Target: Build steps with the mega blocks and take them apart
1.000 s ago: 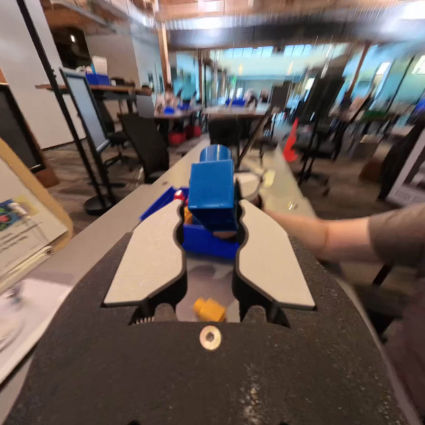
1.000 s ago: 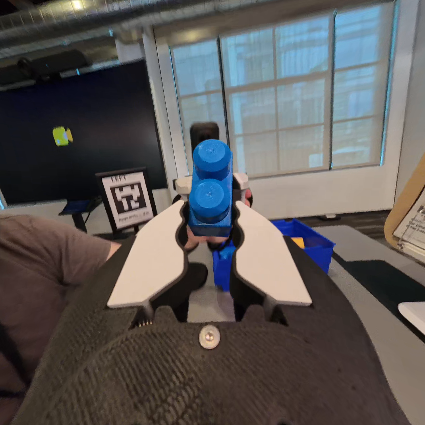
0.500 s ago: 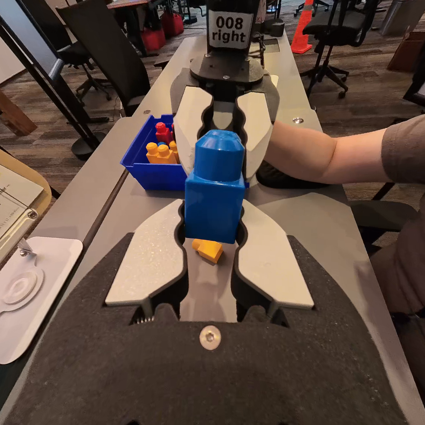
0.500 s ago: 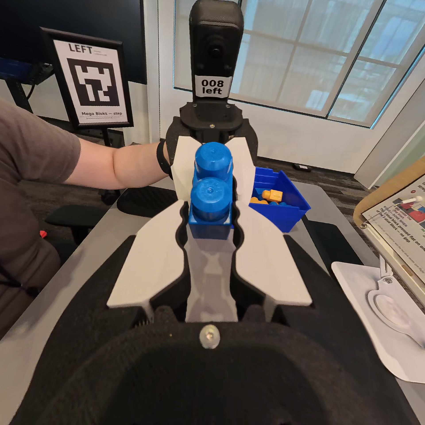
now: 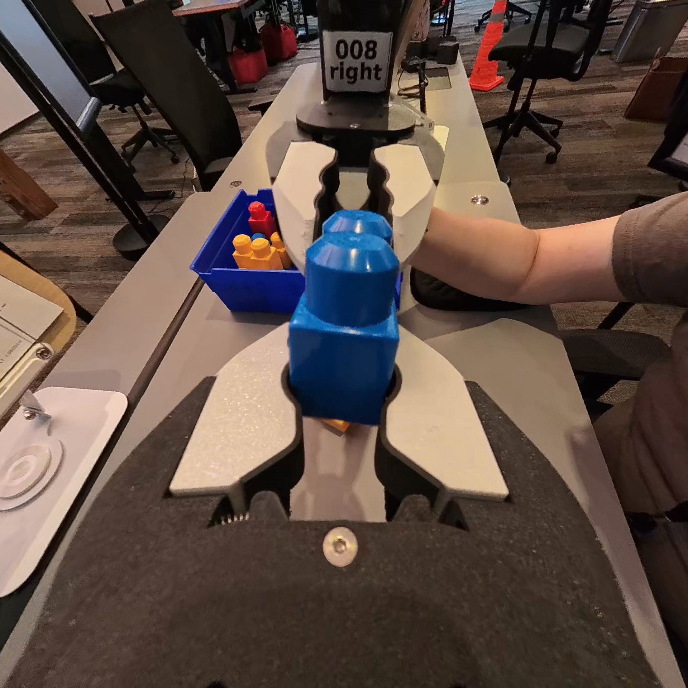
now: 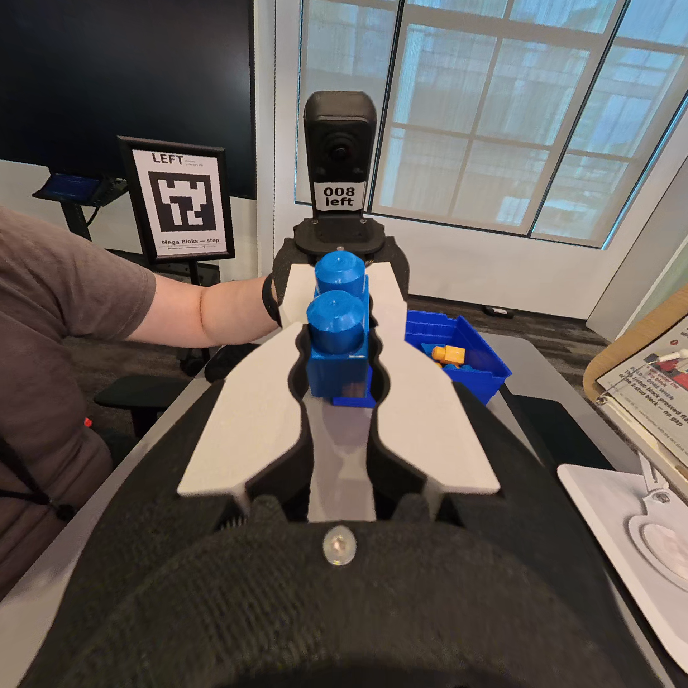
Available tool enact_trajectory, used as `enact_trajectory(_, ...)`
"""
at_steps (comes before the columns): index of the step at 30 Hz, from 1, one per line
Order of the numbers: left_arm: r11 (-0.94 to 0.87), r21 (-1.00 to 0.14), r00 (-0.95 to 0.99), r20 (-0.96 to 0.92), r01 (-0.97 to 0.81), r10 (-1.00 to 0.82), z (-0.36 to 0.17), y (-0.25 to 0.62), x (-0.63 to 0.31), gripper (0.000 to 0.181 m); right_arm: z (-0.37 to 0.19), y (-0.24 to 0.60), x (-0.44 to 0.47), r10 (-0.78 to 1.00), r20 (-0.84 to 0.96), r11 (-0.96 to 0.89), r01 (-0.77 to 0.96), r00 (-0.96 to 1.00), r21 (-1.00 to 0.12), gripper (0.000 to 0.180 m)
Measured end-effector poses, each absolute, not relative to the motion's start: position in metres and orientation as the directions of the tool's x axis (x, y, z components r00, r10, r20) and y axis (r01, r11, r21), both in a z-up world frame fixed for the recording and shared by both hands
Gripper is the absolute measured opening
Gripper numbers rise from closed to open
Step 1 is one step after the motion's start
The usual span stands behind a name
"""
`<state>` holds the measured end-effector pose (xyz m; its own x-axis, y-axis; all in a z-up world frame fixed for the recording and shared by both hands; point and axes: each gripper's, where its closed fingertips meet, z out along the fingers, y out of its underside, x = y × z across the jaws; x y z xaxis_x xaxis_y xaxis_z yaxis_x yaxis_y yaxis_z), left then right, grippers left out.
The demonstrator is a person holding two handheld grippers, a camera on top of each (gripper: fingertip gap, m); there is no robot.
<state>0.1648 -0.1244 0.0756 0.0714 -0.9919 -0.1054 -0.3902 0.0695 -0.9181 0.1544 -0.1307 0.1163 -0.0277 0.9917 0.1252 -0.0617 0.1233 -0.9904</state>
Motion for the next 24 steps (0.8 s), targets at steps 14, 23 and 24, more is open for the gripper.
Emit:
enact_trajectory(14, -0.258, -0.908, 0.095, 0.240, -0.329, -0.966, 0.076, -0.117, 0.173, 0.043, 0.121, -0.113, 0.156, 0.994, -0.098, -0.102, -0.143, -0.041, -0.984, 0.030)
enact_trajectory(23, -0.411, -0.879, 0.133, 0.390, -0.242, -0.911, 0.071, -0.091, 0.156, 0.043, 0.107, -0.075, 0.177, 0.972, -0.121, -0.118, -0.025, 0.201, -0.993, 0.037)
enact_trajectory(24, -0.416, -0.879, 0.138, 0.393, -0.233, -0.909, 0.071, -0.088, 0.152, 0.043, 0.097, -0.069, 0.183, 0.957, -0.115, -0.135, 0.057, 0.266, -0.989, 0.038)
